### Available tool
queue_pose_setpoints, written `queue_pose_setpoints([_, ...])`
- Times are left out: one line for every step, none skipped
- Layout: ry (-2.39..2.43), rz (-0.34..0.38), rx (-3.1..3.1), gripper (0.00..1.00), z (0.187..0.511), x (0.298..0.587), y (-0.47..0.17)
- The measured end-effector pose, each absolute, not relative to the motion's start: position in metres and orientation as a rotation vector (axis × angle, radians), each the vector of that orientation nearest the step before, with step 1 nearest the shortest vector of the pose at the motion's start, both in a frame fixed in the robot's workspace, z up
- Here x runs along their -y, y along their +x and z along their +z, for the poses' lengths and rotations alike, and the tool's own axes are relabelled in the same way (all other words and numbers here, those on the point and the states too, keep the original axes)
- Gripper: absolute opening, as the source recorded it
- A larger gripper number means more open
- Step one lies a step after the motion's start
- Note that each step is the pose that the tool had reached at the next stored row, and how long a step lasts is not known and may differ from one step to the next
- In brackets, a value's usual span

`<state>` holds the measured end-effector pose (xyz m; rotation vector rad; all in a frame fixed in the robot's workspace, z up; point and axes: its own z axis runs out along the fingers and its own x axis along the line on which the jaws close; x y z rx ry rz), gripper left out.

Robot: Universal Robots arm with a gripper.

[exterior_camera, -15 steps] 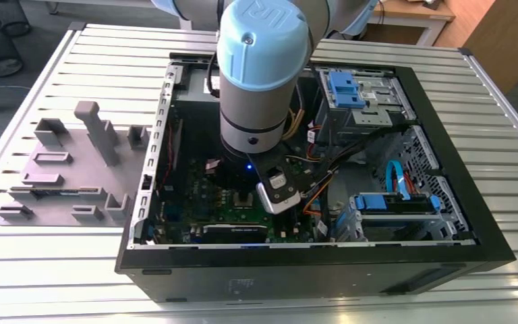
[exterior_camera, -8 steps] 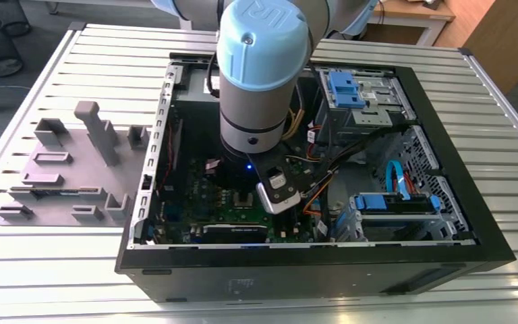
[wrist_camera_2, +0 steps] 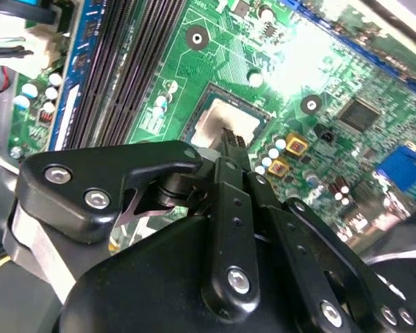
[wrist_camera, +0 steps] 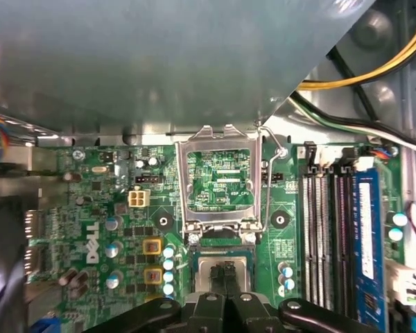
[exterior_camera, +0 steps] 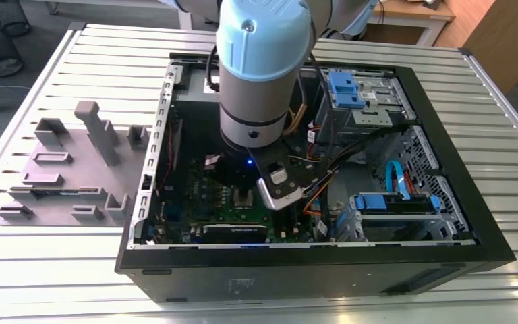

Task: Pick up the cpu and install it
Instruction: 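Close the cpu cover, then install the first cpu locking lever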

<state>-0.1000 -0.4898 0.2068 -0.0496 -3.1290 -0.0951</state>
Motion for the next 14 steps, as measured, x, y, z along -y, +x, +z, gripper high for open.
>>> queue_pose_setpoints([-0.050, -0.095, 3.129, 0.11, 0.210, 0.490, -0.100])
queue_pose_setpoints([-0.050, -0.095, 3.129, 0.11, 0.213, 0.490, -0.100])
queue_pose_setpoints([-0.050, -0.095, 3.129, 0.11, 0.217, 0.490, -0.100])
queue_pose_setpoints([-0.049, -0.095, 3.130, 0.11, 0.219, 0.490, -0.100])
queue_pose_setpoints([-0.049, -0.095, 3.131, 0.11, 0.221, 0.490, -0.100])
queue_pose_setpoints([-0.049, -0.095, 3.132, 0.11, 0.223, 0.490, -0.100])
queue_pose_setpoints([-0.049, -0.095, 3.133, 0.11, 0.225, 0.490, -0.100])
queue_pose_setpoints([-0.049, -0.095, 3.134, 0.11, 0.227, 0.490, -0.100])
queue_pose_setpoints([-0.049, -0.095, 3.134, 0.11, 0.227, 0.490, -0.100])
queue_pose_setpoints([-0.049, -0.096, 3.134, 0.11, 0.227, 0.490, -0.100])
queue_pose_setpoints([-0.049, -0.096, 3.134, 0.11, 0.227, 0.490, -0.100])
queue_pose_setpoints([-0.049, -0.095, 3.134, 0.11, 0.228, 0.489, -0.100])
queue_pose_setpoints([-0.049, -0.095, 3.134, 0.11, 0.228, 0.487, -0.100])
queue_pose_setpoints([-0.049, -0.095, 3.134, 0.11, 0.228, 0.487, -0.100])
